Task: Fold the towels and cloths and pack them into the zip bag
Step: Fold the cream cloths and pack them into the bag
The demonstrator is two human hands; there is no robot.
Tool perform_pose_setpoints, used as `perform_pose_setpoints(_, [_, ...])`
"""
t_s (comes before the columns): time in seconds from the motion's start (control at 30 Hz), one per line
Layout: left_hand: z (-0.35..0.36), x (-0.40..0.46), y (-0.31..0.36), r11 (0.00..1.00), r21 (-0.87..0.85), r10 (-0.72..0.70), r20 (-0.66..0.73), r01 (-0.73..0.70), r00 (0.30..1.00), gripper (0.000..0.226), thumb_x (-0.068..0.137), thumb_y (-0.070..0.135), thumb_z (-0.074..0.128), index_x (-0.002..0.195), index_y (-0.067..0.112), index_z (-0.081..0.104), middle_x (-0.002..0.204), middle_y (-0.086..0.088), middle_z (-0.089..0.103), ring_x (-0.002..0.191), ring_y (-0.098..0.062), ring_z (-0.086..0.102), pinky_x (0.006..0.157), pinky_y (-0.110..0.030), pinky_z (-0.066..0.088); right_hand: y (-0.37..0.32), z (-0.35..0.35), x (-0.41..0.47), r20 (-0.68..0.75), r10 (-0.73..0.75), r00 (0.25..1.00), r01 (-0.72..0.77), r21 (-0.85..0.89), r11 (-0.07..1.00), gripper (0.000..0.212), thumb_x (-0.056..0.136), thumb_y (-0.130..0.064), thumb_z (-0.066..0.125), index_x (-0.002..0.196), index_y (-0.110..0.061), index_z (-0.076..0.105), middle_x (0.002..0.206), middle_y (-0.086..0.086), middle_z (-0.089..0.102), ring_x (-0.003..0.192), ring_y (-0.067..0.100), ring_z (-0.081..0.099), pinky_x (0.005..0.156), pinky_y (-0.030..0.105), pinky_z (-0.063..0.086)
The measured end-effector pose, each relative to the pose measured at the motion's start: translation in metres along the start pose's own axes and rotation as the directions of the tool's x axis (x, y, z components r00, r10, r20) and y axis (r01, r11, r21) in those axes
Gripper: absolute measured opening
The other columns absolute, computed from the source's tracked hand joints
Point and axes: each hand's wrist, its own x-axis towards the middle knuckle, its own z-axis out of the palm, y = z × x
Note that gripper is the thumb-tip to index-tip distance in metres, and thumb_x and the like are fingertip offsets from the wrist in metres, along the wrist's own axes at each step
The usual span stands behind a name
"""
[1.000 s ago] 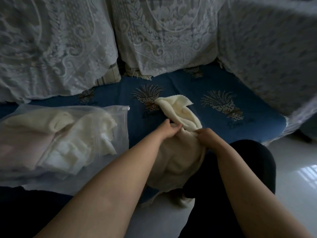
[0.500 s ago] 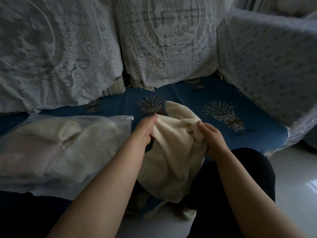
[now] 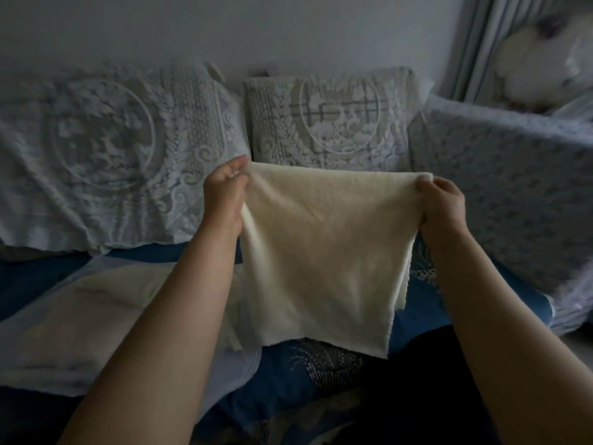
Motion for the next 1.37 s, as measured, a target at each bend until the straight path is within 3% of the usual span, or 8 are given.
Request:
perform_pose_setpoints(0.17, [-0.016,0.013,0.003,0.990,0.078,0.128,-0.117,-0.119,0.985,0.025,0.085,0.019,0.069,0.110,0.017,0.067,0.119,-0.001,0.065,0.109,-0.010,0.060,0.095,-0.022,0.047,-0.010,-0.001,0.006,0.088,-0.112,0.990,0.115,-0.026,0.993,0.043,0.088,-0.017,0.062,0.129,-0.021,0.051,0.119,0.003,0.056,0.104,0.016,0.057,0.088,0.030,0.051])
perform_pose_setpoints(0.4, [-0.035,0.008,0.016,0.858,0.384,0.425,-0.156,-0.341,0.892,0.017,0.082,0.035,0.068,0.093,0.023,0.068,0.102,-0.011,0.070,0.095,-0.024,0.065,0.084,-0.038,0.052,-0.036,-0.018,0.010,0.291,-0.349,0.891,0.424,-0.253,0.870,0.019,0.093,-0.015,0.055,0.106,-0.019,0.069,0.069,-0.004,0.058,0.049,-0.001,0.051,0.045,0.008,0.040])
perform_pose_setpoints(0.53, [-0.036,0.037,0.026,0.911,0.404,-0.077,-0.041,0.087,0.996,0.026,0.081,0.042,0.069,0.079,0.016,0.068,0.080,-0.001,0.066,0.083,-0.019,0.060,0.075,-0.031,0.051,-0.046,-0.003,0.028,0.281,-0.210,0.936,0.307,-0.370,0.877,0.020,0.094,-0.014,0.053,0.104,-0.017,0.069,0.073,0.002,0.055,0.054,0.014,0.048,0.038,0.017,0.044])
perform_pose_setpoints(0.67, [-0.041,0.055,0.003,0.840,0.294,-0.527,0.243,0.456,0.814,0.025,0.080,0.013,0.069,0.102,0.003,0.065,0.110,-0.012,0.065,0.095,-0.022,0.062,0.085,-0.032,0.054,-0.033,0.016,0.053,0.441,0.218,0.870,-0.054,-0.354,0.934,0.038,0.084,-0.013,0.068,0.119,0.001,0.062,0.096,0.008,0.063,0.080,0.020,0.063,0.061,0.023,0.059])
perform_pose_setpoints(0.83, [-0.006,0.077,-0.013,0.785,0.617,-0.106,0.047,0.055,0.993,0.026,0.085,0.004,0.065,0.111,0.003,0.066,0.108,-0.010,0.065,0.098,-0.024,0.059,0.084,-0.027,0.045,-0.017,0.060,0.080,0.517,0.058,0.854,0.457,-0.799,0.390,0.035,0.089,-0.016,0.057,0.123,-0.008,0.059,0.125,0.012,0.055,0.117,0.030,0.048,0.097,0.034,0.039])
perform_pose_setpoints(1.03, [0.004,0.092,0.005,0.603,0.662,0.596,-0.003,-0.445,0.803,0.010,0.084,0.008,0.064,0.087,-0.002,0.064,0.123,-0.021,0.052,0.116,-0.028,0.050,0.096,-0.023,0.035,-0.045,0.060,0.089,0.269,-0.513,0.815,0.540,-0.674,0.505,0.028,0.091,-0.015,0.050,0.114,-0.017,0.066,0.128,0.009,0.042,0.119,0.028,0.039,0.093,0.034,0.037])
perform_pose_setpoints(1.17, [-0.017,0.068,-0.003,0.712,0.632,0.123,0.317,-0.306,0.940,0.008,0.085,0.016,0.068,0.087,0.012,0.062,0.100,-0.007,0.064,0.095,-0.018,0.057,0.079,-0.026,0.043,-0.029,0.020,0.086,0.494,-0.391,0.777,0.614,-0.733,0.294,0.027,0.091,-0.016,0.053,0.114,-0.014,0.067,0.141,0.009,0.039,0.127,0.033,0.035,0.103,0.041,0.032])
perform_pose_setpoints(1.37, [-0.041,0.017,-0.068,0.315,0.817,-0.557,0.571,-0.483,0.603,0.015,0.079,0.030,0.073,0.085,0.017,0.067,0.075,0.009,0.063,0.070,-0.007,0.055,0.065,-0.024,0.040,0.054,-0.047,0.063,0.544,0.536,0.646,0.564,-0.813,0.144,0.019,0.091,-0.025,0.058,0.095,-0.012,0.070,0.092,0.009,0.068,0.077,0.017,0.058,0.073,0.029,0.046])
